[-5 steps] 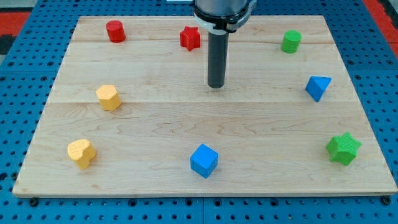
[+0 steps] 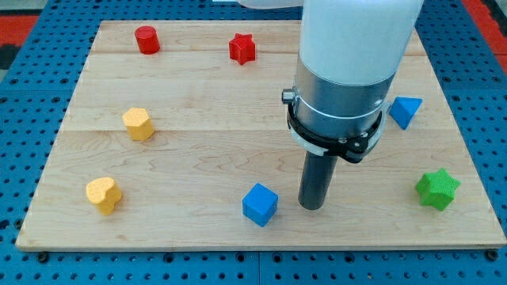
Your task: Push the blue cube into the yellow hexagon
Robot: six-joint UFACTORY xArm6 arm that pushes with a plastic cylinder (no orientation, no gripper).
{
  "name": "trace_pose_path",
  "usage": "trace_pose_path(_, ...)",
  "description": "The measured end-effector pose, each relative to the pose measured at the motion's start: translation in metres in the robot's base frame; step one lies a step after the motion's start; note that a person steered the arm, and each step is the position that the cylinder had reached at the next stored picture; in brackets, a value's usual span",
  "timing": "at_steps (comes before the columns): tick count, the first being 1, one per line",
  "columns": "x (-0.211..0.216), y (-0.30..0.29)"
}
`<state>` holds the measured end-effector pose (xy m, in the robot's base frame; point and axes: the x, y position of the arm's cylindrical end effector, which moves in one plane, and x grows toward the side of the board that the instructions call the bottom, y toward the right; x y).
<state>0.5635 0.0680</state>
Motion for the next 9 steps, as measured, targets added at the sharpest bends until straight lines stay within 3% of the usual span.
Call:
trace_pose_path(2,0.055,-0.017)
trace_pose_path(3,0.051,-0.021)
trace_pose_path(7,-0.11,-0.199)
trace_pose_path(9,-0.118,-0.191)
